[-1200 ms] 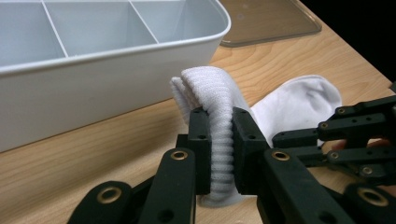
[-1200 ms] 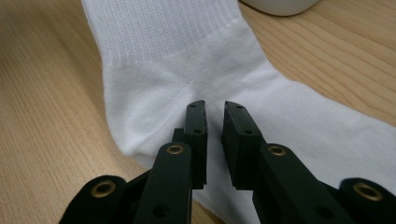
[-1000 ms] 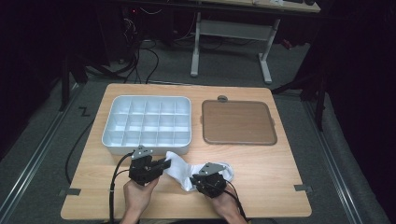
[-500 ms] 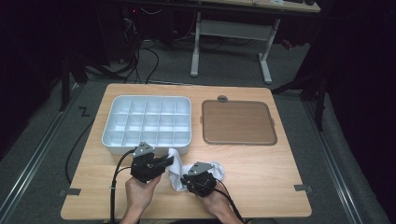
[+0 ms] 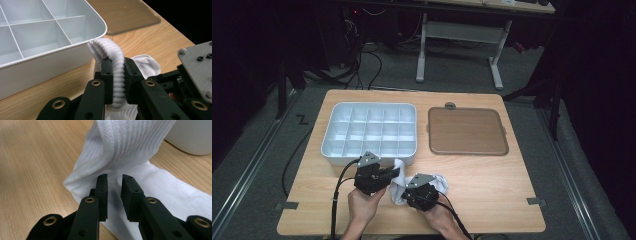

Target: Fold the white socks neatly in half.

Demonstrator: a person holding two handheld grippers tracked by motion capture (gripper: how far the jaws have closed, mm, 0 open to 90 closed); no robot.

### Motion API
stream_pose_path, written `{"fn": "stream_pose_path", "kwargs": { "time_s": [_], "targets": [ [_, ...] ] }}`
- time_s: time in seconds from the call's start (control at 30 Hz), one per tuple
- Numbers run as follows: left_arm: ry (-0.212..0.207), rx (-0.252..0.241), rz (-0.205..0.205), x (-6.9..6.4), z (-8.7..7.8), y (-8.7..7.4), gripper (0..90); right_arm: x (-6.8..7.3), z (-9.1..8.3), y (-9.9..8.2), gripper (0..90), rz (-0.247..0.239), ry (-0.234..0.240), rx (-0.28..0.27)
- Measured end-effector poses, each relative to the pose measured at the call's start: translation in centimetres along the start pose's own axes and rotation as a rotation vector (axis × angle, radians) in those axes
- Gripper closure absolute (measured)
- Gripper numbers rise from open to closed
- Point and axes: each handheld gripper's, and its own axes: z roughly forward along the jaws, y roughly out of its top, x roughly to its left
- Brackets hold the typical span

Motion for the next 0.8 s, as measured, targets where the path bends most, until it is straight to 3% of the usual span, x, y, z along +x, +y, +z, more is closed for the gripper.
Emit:
{"fn": "stream_pose_path", "kwargs": {
  "time_s": [0.4,0.43,0.63,0.67,0.8],
  "targets": [
    [0.007,0.009,0.002,0.2,-0.1,0.1,80.3,-1.0,-3.3,-0.1,70.7,0.028,-0.042,-0.062],
    [0.007,0.009,0.001,0.2,-0.1,0.1,80.3,-1.7,-4.3,-0.4,68.9,0.051,-0.068,-0.069],
    [0.007,0.011,0.000,0.2,-0.1,0.1,80.3,-3.5,-6.2,-1.7,65.2,0.098,-0.132,-0.082],
    [0.007,0.013,0.003,0.2,-0.1,0.0,80.3,-4.3,-7.0,-2.2,63.9,0.115,-0.162,-0.087],
    [0.006,0.014,0.002,0.2,-0.1,0.0,80.3,-5.1,-7.6,-2.8,62.8,0.140,-0.193,-0.089]
  ]
}}
